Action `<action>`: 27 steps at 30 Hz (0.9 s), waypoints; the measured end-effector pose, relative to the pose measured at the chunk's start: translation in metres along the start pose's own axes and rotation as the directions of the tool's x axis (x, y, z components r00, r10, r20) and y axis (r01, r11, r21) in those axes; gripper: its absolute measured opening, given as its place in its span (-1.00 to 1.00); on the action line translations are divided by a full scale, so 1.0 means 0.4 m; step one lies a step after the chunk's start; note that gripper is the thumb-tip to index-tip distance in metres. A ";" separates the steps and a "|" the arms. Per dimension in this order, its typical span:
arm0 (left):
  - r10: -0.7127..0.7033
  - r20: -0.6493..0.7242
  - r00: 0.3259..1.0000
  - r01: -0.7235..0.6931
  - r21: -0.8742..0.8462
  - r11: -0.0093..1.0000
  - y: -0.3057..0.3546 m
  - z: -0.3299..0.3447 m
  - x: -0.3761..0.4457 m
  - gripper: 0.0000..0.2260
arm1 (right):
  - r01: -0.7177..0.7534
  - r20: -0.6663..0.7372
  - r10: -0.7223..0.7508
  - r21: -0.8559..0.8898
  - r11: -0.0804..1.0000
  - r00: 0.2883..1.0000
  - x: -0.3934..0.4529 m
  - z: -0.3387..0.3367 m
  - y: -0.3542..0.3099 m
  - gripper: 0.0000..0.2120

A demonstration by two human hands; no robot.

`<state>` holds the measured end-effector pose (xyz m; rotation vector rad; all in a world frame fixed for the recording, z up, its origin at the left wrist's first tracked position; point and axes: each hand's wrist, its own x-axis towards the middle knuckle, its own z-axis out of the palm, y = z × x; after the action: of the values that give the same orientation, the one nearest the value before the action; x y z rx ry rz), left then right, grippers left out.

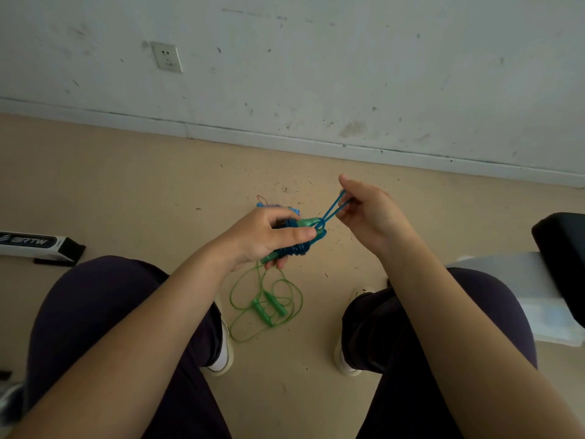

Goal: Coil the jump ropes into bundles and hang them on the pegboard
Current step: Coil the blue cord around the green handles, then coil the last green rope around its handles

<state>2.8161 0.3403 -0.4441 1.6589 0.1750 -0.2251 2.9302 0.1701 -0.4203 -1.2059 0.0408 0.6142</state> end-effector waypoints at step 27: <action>-0.433 -0.523 0.734 0.553 0.091 0.828 -0.724 -0.204 0.542 -0.58 | -0.253 -0.198 0.163 -0.850 0.463 0.966 0.704 -0.176 0.589 -0.77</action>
<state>2.9579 0.4466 -0.7700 1.8616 1.0277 -0.2360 3.0772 0.2777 -0.7470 -2.2792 -0.0639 0.8355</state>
